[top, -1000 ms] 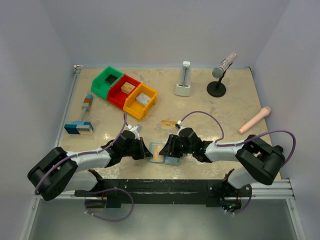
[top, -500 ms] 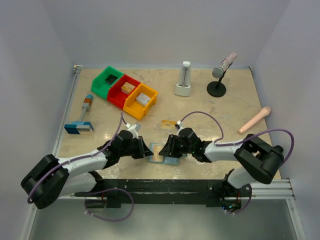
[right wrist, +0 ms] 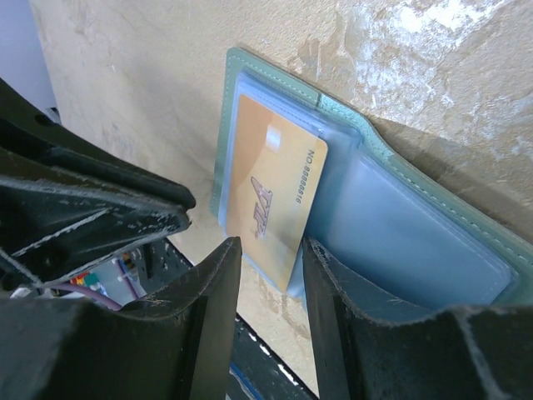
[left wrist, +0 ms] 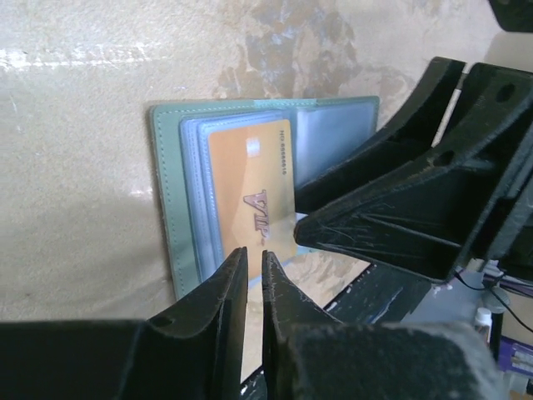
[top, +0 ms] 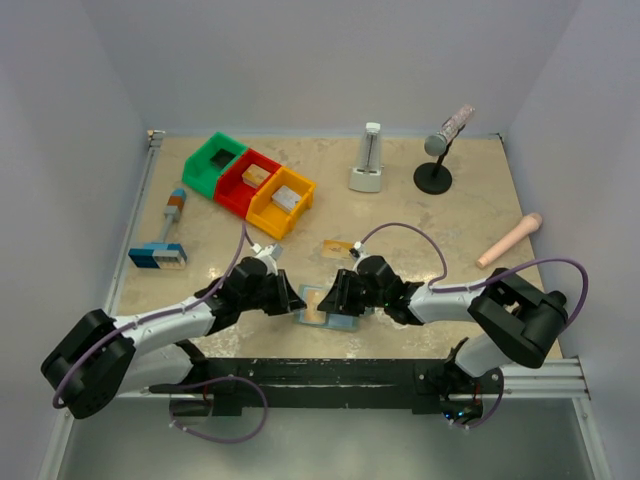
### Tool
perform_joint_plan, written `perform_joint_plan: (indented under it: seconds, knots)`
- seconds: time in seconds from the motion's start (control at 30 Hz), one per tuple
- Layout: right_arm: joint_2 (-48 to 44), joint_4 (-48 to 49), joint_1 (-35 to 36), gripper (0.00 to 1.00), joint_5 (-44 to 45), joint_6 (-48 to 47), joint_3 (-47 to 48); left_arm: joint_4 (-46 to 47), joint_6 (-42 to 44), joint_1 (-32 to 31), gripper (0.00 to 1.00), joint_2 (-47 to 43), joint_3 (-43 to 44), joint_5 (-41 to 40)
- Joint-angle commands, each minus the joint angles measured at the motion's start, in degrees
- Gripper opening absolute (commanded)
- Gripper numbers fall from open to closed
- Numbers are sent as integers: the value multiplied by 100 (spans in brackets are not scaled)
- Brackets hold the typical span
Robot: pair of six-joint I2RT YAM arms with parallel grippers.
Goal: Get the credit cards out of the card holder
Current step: Remove the credit card from the card holder.
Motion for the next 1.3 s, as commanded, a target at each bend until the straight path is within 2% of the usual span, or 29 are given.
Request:
perform_joint_plan:
  seconds: [0.0,0.4,0.67,0.77,0.97,1.27]
  knots:
    - [24,272,38,41,-136,8,19,-93,252,25,15,342,312,-262]
    - [-81,527,38,41,-189,43,-68,126,234,25,5,800,198,-227]
    - [-29,1220,38,41,-294,157,-253,381,138,25,4,888,31,-122]
    - [15,1493,38,41,-338,184,-341,495,85,25,7,809,-30,-51]
    - [33,1511,29,41,-320,193,-385,399,50,25,21,388,-4,19]
    - [103,1555,29,41,-320,219,-403,-40,120,25,26,-175,250,11]
